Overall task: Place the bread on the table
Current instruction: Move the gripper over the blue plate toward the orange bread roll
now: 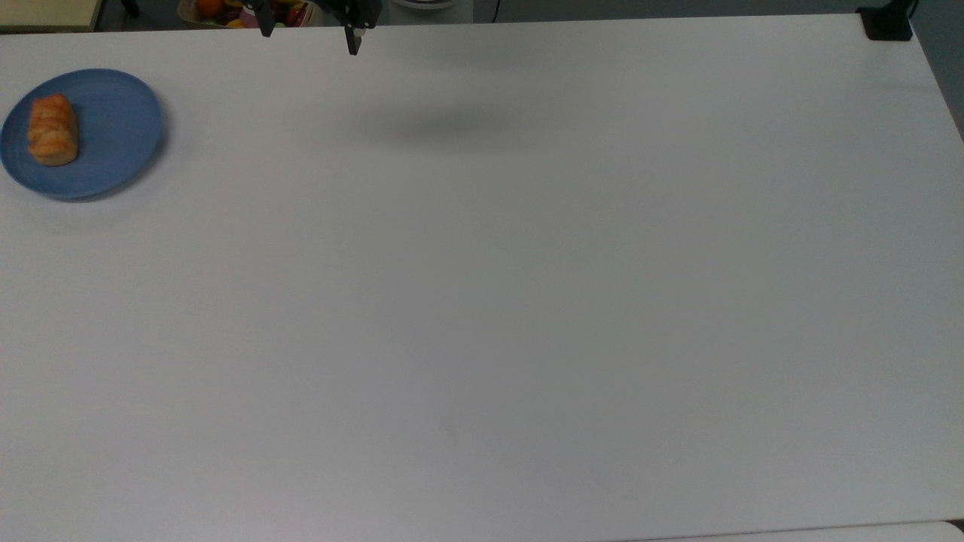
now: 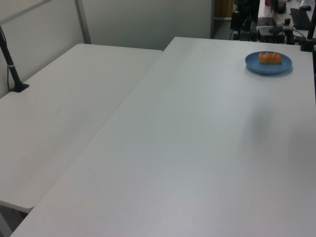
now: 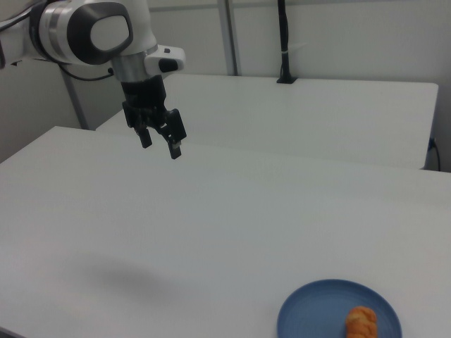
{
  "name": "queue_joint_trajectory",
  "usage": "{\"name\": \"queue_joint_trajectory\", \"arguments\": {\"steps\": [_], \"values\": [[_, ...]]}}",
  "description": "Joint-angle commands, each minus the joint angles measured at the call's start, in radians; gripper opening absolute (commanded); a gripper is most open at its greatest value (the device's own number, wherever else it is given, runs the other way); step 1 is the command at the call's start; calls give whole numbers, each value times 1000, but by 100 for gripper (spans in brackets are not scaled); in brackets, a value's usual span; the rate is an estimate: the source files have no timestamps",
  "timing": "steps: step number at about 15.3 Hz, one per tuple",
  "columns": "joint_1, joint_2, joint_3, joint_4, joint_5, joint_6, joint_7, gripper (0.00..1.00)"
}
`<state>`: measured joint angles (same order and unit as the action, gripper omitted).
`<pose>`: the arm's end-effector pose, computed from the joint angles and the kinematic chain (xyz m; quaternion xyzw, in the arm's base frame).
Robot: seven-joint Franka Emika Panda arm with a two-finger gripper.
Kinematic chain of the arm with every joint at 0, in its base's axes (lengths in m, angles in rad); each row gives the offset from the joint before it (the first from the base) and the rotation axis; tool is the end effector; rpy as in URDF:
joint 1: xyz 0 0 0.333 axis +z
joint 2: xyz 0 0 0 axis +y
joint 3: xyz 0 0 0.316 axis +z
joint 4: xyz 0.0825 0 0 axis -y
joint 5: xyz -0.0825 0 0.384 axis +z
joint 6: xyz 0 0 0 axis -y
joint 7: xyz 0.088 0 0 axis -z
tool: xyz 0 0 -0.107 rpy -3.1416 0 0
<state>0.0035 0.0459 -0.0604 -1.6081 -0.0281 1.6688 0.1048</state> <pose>0.5750 -0.0348 0.5896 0.9967 -0.0794 0.0078 0.0152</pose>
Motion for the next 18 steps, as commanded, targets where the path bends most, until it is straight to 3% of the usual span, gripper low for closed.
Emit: {"name": "queue_joint_trajectory", "arguments": {"steps": [1,13,18], "values": [[23,-31,-27,-24,-10,-17,-8,100],[23,-37,-50,-21,-6,-14,-25,100],[21,-43,-113,-19,-3,-6,-126,100]]}}
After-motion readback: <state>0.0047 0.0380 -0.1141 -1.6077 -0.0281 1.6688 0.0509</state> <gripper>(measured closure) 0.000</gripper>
